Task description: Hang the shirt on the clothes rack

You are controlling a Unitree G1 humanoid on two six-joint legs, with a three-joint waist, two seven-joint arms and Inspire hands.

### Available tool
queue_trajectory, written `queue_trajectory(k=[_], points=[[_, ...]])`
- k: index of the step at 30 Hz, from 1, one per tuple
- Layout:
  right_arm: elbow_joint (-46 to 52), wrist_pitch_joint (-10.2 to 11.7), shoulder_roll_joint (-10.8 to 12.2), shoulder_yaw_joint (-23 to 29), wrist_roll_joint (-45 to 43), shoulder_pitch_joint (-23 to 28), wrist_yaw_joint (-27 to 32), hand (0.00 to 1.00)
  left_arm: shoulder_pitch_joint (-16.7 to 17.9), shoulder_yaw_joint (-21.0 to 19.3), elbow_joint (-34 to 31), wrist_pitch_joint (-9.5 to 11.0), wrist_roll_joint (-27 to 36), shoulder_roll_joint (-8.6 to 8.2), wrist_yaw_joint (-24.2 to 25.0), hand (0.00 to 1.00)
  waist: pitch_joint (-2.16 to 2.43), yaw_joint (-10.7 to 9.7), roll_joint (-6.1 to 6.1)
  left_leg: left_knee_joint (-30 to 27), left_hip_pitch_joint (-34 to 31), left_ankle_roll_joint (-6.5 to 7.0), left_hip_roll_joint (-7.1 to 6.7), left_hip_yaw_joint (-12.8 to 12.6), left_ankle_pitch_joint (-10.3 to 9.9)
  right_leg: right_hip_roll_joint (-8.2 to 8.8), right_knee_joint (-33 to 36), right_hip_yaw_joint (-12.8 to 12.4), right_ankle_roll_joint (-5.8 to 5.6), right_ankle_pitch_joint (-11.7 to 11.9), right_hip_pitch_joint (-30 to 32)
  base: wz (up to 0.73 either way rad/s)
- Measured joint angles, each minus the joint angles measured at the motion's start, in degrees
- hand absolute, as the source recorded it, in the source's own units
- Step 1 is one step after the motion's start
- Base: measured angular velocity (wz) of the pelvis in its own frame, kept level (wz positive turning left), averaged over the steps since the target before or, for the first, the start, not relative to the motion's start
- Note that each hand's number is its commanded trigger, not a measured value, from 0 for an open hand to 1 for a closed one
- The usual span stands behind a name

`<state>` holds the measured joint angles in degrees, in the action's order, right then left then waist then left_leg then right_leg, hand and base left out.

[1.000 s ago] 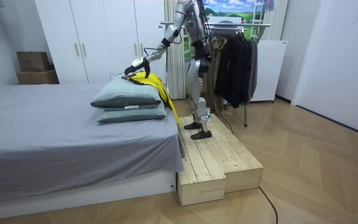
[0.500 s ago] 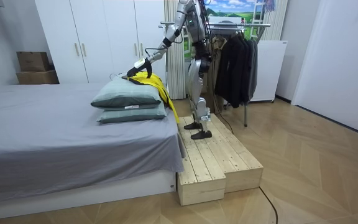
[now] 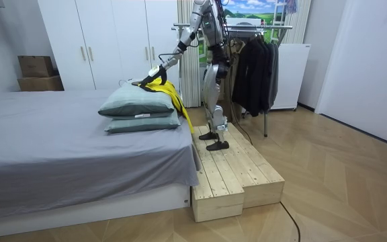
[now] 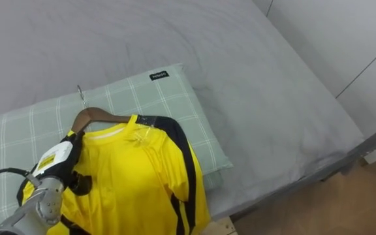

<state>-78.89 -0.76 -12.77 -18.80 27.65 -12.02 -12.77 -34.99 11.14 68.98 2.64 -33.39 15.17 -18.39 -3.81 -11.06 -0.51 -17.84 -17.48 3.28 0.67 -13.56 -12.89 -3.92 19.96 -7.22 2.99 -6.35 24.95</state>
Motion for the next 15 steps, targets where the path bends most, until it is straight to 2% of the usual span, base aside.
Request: queue_trajectory(k=[4, 6, 15], points=[[-0.1, -0.1, 0.07, -0.02, -0.5, 0.24, 0.02, 0.0, 0.0, -1.66, 0.76, 0.77, -0.14, 0.66, -0.07, 0.0, 0.01, 0.39, -0.57, -0.05, 0.07, 0.0, -0.01, -0.24, 0.0, -0.04, 0.07, -0.27, -0.01, 0.0, -0.01, -0.04], [-0.39, -0.17, 0.1, -0.01, -0.67, 0.28, -0.06, 0.0, 0.0, -2.01, 2.06, 1.19, -0.77, 1.49, -0.2, 0.0, 0.06, 0.37, -1.01, -0.24, 0.08, 0.0, 0.02, -0.24, 0.0, -0.04, 0.02, -0.3, -0.01, 0.01, -0.1, 0.0], [-1.23, -0.66, 0.26, -0.06, -0.41, 0.31, 0.17, 0.0, 0.01, -2.04, 4.22, 1.14, -1.14, 1.56, -3.02, 0.0, 0.14, 0.72, -1.25, -0.68, 0.11, 0.01, -0.02, -0.3, 0.01, 0.0, -0.2, -0.41, -0.17, 0.15, -0.26, 0.0]])
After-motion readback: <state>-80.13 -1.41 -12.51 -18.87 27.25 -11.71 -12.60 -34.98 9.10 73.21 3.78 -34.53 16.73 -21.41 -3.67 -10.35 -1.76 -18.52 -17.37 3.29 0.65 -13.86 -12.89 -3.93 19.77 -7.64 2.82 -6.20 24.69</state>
